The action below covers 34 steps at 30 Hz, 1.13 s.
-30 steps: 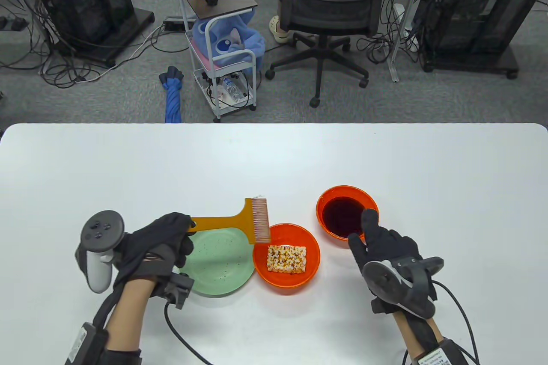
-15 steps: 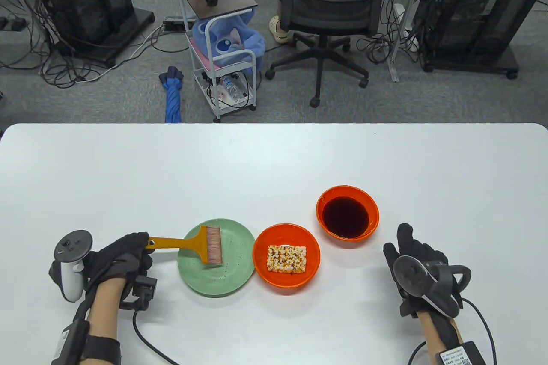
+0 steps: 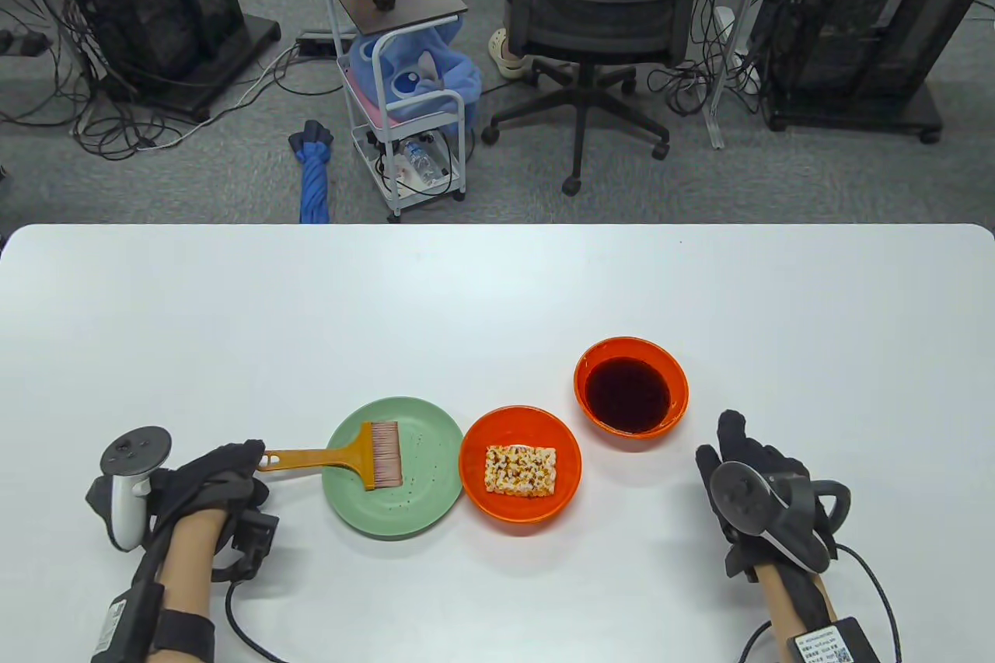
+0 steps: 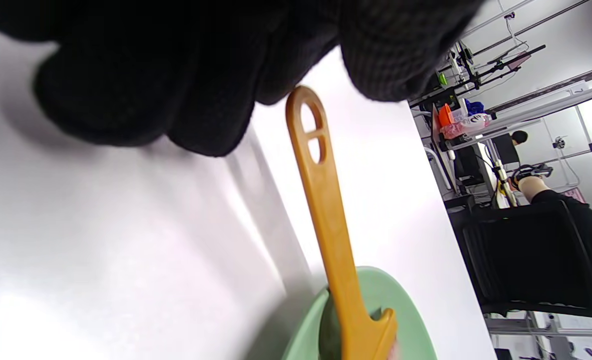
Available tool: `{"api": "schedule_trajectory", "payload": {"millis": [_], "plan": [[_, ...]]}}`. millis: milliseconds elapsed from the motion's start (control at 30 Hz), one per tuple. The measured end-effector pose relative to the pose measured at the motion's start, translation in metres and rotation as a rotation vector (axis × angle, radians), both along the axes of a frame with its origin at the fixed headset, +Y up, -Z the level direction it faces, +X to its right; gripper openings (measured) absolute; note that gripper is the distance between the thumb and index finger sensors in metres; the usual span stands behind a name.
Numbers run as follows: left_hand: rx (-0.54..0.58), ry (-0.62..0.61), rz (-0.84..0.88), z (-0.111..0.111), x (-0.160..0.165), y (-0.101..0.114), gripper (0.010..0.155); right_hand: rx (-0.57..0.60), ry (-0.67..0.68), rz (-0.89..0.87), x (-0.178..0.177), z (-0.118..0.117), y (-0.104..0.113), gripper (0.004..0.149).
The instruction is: Dip brush into soy sauce and glaze onto rice cake
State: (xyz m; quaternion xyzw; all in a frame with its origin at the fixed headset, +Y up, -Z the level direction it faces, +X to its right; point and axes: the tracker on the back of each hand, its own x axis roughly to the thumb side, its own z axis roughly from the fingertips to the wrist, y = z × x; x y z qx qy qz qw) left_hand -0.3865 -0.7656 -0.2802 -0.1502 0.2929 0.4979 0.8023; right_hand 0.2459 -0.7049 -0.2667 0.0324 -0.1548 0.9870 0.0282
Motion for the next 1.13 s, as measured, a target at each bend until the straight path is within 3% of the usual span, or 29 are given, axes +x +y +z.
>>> {"api": "schedule_trajectory", "payload": {"millis": [133,233,367,467,633,800,1133], "plan": [[0.027,0.026,-0.172,0.003,0.008,0.037,0.07,-0.001,-0.002,-0.021,0.0,0.0,0.0,0.06],[0.211,-0.024,-0.283,0.004,0.031,0.075,0.07,-0.029,0.002,-0.014,0.0,-0.001,-0.004,0.06],[0.523,-0.202,-0.355,0.005,0.082,0.098,0.068,-0.043,-0.001,0.003,0.002,-0.002,-0.008,0.061],[0.647,-0.351,-0.4,0.005,0.124,0.094,0.067,-0.054,-0.009,0.006,0.006,-0.004,-0.011,0.061],[0.677,-0.448,-0.503,0.004,0.158,0.068,0.066,-0.084,-0.025,0.053,0.008,-0.008,-0.019,0.061],[0.592,-0.49,-0.526,0.001,0.158,0.045,0.067,-0.1,-0.027,0.072,0.006,-0.008,-0.023,0.062],[0.514,-0.497,-0.467,0.001,0.147,0.029,0.067,-0.125,-0.016,0.099,0.002,-0.008,-0.027,0.062]]}}
